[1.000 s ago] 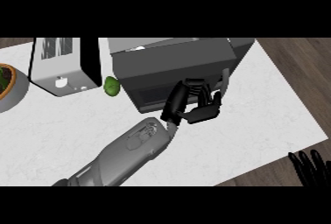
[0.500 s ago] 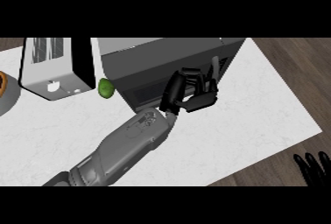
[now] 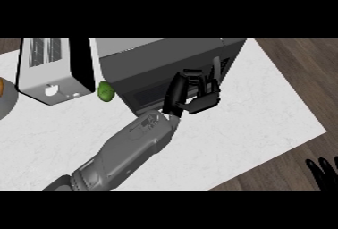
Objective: Pick up the milk, place it into the microwave and close the microwave
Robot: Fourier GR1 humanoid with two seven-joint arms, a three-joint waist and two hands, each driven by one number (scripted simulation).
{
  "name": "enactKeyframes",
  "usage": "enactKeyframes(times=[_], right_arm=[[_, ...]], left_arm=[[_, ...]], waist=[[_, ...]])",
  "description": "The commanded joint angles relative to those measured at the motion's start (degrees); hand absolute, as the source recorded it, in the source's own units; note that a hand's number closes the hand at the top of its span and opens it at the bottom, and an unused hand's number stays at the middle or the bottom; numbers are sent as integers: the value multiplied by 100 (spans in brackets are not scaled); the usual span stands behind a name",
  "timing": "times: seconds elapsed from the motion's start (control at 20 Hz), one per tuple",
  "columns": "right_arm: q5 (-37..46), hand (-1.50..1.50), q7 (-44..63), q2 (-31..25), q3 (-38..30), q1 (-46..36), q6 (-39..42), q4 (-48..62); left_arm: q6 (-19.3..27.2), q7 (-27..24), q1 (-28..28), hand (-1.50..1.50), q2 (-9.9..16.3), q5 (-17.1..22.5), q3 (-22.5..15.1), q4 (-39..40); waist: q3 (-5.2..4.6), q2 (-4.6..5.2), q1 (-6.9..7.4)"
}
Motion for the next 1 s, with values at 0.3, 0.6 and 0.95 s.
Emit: enactKeyframes(times=[0.3,0.6,0.95], right_arm=[[-356,-150,52,-165,-59,69,200,-310],[-545,-150,138,-259,-71,207,285,-379],[-689,-150,254,-392,-133,271,326,-531]], left_arm=[[-72,-146,-427,150,-3,280,92,507],[-71,-329,-469,150,-3,402,86,579],[-89,-349,-527,150,-3,560,6,662]], waist=[[9,105,-160],[11,102,-167],[11,124,-193]])
